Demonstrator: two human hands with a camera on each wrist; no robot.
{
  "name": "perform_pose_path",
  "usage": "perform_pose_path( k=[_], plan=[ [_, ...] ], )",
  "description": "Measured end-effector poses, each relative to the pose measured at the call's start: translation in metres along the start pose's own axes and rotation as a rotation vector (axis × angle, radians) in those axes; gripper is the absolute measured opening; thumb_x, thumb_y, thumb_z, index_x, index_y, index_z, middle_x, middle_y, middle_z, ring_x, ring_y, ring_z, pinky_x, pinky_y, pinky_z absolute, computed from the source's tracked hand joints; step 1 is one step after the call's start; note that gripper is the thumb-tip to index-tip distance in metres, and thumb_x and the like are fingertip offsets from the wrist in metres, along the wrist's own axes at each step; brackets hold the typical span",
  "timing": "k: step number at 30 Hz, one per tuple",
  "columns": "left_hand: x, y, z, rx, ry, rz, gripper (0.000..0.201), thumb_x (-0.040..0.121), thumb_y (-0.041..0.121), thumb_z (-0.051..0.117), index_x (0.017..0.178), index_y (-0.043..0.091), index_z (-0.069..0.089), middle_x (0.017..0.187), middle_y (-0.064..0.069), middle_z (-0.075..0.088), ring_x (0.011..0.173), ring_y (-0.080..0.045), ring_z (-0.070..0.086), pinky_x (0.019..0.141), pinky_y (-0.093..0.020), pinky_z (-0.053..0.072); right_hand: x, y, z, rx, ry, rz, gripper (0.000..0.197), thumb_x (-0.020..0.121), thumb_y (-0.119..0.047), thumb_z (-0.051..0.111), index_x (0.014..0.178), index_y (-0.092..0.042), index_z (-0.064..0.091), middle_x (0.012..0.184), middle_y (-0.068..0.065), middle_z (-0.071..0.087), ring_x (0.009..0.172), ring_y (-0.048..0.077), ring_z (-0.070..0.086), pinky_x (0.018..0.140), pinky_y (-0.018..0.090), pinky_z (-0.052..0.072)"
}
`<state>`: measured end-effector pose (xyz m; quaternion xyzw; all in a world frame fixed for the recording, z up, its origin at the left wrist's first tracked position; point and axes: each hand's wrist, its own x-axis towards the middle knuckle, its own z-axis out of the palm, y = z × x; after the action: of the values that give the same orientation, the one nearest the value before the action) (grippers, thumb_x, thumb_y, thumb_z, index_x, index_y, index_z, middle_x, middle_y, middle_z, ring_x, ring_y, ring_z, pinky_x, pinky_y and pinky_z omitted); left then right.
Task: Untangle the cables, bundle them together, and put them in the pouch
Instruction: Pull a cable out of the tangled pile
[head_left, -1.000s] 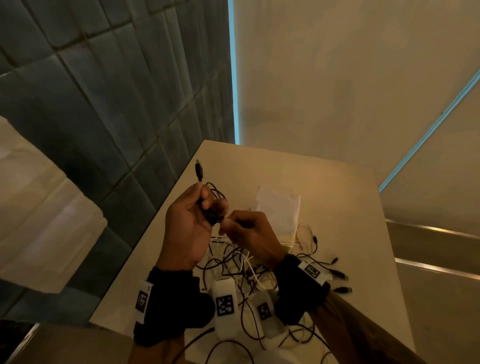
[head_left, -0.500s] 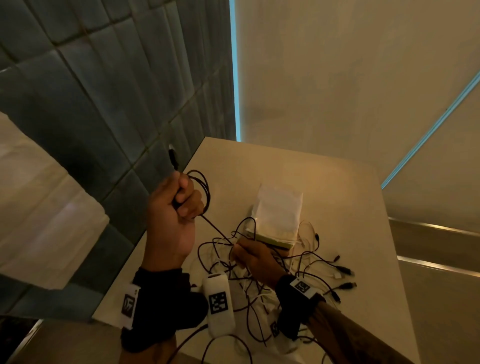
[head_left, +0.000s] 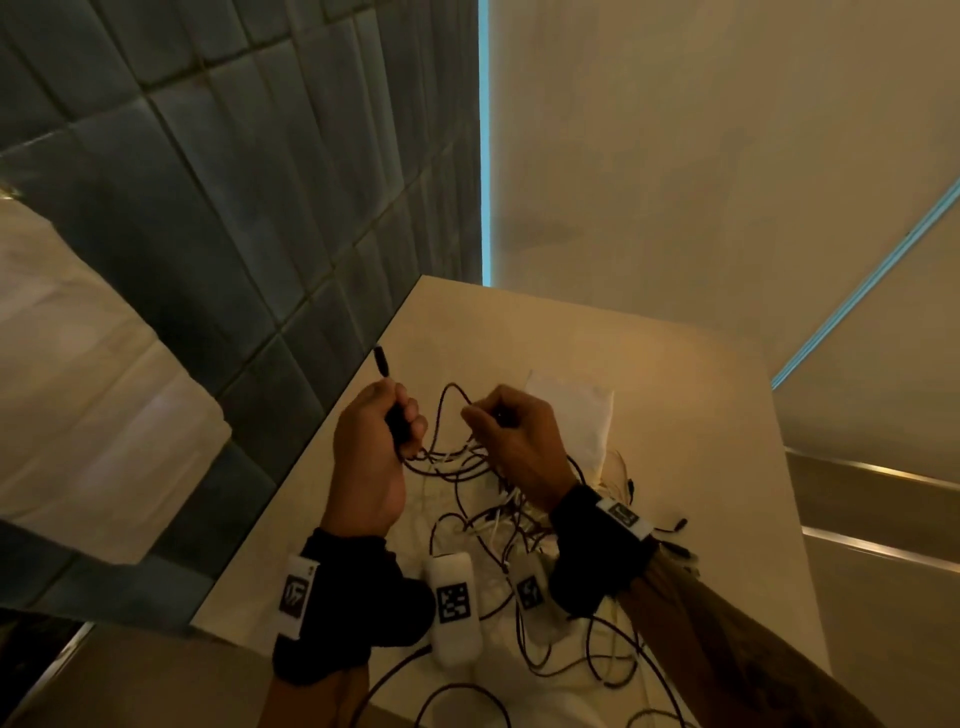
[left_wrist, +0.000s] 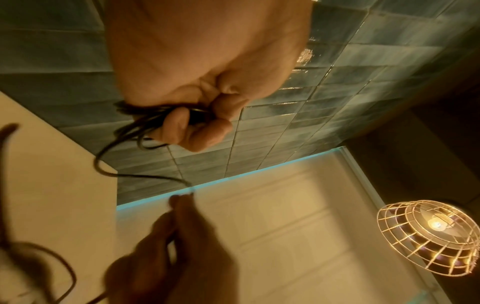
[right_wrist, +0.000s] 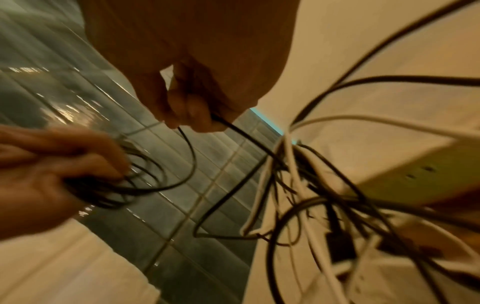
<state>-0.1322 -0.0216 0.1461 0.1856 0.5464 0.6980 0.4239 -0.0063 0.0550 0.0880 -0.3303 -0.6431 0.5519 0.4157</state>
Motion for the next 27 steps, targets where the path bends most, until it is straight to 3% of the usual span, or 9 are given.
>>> perform_pose_path(
  k=[6, 8, 10, 13, 17, 19, 21, 24, 27],
  plan=[
    [-0.004, -0.003, 0.012, -0.070, -0.081, -0.063, 0.031, 0.101, 0.023, 0.036, 0.072, 0.016, 0.043, 0.073, -0.003, 0.070, 0.065, -0.015, 0.053, 0.056, -0.026, 0.036, -0.003, -0.041, 0.002, 0.063, -0.097, -0.139, 0.015, 0.086, -0.004, 0.069, 0.074, 0.003, 0.063, 0.069, 0.000, 0.062, 0.064, 0.006, 0.057, 0.062, 0.022, 0.046],
    [-0.007, 0.001, 0.015, -0.171, -0.158, -0.085, 0.032, 0.101, 0.024, 0.035, 0.072, 0.015, 0.044, 0.076, -0.006, 0.069, 0.072, -0.018, 0.060, 0.070, -0.031, 0.044, -0.009, -0.041, 0.003, 0.069, -0.183, -0.124, 0.014, 0.086, -0.003, 0.069, 0.073, 0.002, 0.065, 0.069, -0.001, 0.063, 0.065, 0.007, 0.059, 0.064, 0.025, 0.047],
    [-0.010, 0.004, 0.018, -0.242, -0.224, -0.079, 0.032, 0.100, 0.025, 0.036, 0.072, 0.014, 0.045, 0.070, -0.005, 0.059, 0.072, -0.019, 0.055, 0.077, -0.034, 0.042, -0.015, -0.036, 0.001, 0.081, -0.222, -0.086, 0.016, 0.087, -0.006, 0.068, 0.072, 0.001, 0.066, 0.059, -0.002, 0.057, 0.055, 0.010, 0.051, 0.056, 0.026, 0.042],
    [-0.012, 0.003, 0.020, -0.290, -0.296, -0.038, 0.030, 0.099, 0.028, 0.038, 0.073, 0.014, 0.045, 0.066, -0.002, 0.046, 0.065, -0.017, 0.048, 0.073, -0.033, 0.042, -0.021, -0.021, -0.004, 0.179, -0.214, -0.005, 0.023, 0.091, -0.010, 0.064, 0.072, 0.003, 0.066, 0.051, -0.002, 0.049, 0.046, 0.011, 0.041, 0.048, 0.022, 0.036],
    [-0.009, 0.006, 0.019, -0.367, -0.359, -0.002, 0.028, 0.099, 0.026, 0.036, 0.074, 0.014, 0.044, 0.063, 0.002, 0.040, 0.051, -0.010, 0.043, 0.055, -0.024, 0.038, -0.032, 0.011, -0.003, 0.209, -0.223, 0.089, 0.033, 0.094, -0.021, 0.059, 0.062, -0.014, 0.063, 0.055, 0.002, 0.047, 0.050, 0.012, 0.040, 0.051, 0.024, 0.034],
    [-0.006, 0.011, 0.018, -0.380, -0.384, 0.024, 0.029, 0.099, 0.024, 0.034, 0.074, 0.014, 0.043, 0.058, 0.006, 0.038, 0.044, -0.005, 0.034, 0.047, -0.020, 0.031, -0.039, 0.032, -0.002, 0.179, -0.215, 0.127, 0.033, 0.096, -0.020, 0.056, 0.065, -0.010, 0.060, 0.063, 0.009, 0.045, 0.056, 0.010, 0.043, 0.055, 0.023, 0.037],
    [-0.005, 0.015, 0.017, -0.373, -0.384, 0.050, 0.029, 0.099, 0.022, 0.033, 0.073, 0.015, 0.043, 0.054, 0.009, 0.035, 0.041, -0.002, 0.029, 0.045, -0.018, 0.027, -0.044, 0.050, -0.002, 0.153, -0.195, 0.179, 0.029, 0.099, -0.013, 0.051, 0.073, -0.002, 0.057, 0.068, 0.010, 0.046, 0.057, 0.001, 0.047, 0.056, 0.015, 0.040],
    [-0.005, 0.015, 0.014, -0.355, -0.370, 0.049, 0.032, 0.100, 0.022, 0.031, 0.072, 0.015, 0.044, 0.052, 0.009, 0.035, 0.039, -0.002, 0.029, 0.042, -0.017, 0.025, -0.048, 0.072, -0.003, 0.029, -0.194, 0.208, 0.028, 0.100, -0.014, 0.048, 0.076, -0.003, 0.056, 0.059, -0.010, 0.052, 0.053, -0.001, 0.044, 0.052, 0.016, 0.037],
    [-0.005, 0.016, 0.009, -0.345, -0.354, 0.040, 0.032, 0.100, 0.023, 0.032, 0.072, 0.015, 0.046, 0.052, 0.009, 0.036, 0.037, -0.002, 0.028, 0.042, -0.018, 0.020, -0.050, 0.083, -0.002, -0.030, -0.216, 0.217, 0.028, 0.102, -0.013, 0.044, 0.078, -0.002, 0.055, 0.059, -0.011, 0.056, 0.056, 0.003, 0.047, 0.057, 0.018, 0.040]
  ],
)
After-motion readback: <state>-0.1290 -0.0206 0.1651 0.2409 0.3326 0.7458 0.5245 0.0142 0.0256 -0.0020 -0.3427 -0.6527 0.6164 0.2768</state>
